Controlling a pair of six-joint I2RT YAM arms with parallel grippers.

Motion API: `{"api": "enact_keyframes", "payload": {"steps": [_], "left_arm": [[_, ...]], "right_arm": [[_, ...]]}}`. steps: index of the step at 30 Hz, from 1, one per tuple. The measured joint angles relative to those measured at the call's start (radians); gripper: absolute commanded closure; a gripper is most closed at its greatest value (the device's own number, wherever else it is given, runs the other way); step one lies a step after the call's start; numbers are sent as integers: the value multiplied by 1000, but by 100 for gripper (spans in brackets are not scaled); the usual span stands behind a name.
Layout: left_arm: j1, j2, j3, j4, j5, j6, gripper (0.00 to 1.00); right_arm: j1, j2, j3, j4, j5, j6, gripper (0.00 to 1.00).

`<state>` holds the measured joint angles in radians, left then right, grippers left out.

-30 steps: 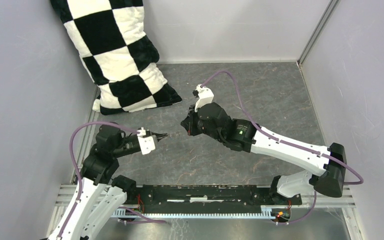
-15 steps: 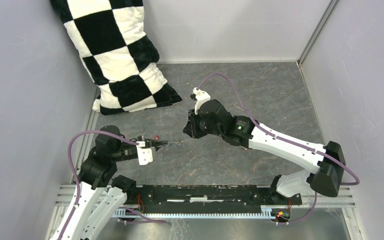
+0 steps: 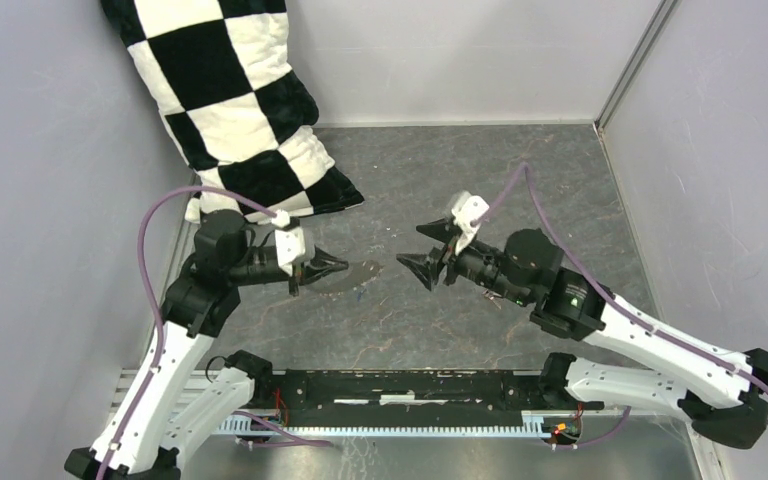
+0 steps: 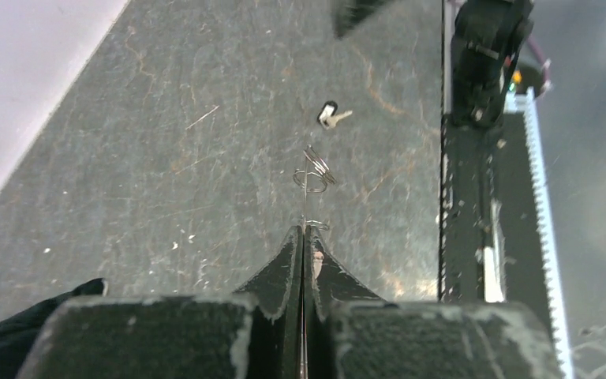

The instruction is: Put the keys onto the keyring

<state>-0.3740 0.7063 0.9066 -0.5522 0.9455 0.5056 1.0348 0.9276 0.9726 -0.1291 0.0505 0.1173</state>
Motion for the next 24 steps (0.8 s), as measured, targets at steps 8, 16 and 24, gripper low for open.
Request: {"api": "enact_keyframes", "payload": {"steps": [8, 16, 24], "left_arm": [[0, 74, 55, 172, -31, -378, 98], [0, 72, 63, 219, -65, -501, 98], [0, 70, 63, 219, -75, -549, 98]], "right_arm": [[250, -9, -33, 127, 113, -430, 30], [484, 82, -124, 315, 451, -783, 39], [529, 174, -182, 564, 621, -1011, 49]]}}
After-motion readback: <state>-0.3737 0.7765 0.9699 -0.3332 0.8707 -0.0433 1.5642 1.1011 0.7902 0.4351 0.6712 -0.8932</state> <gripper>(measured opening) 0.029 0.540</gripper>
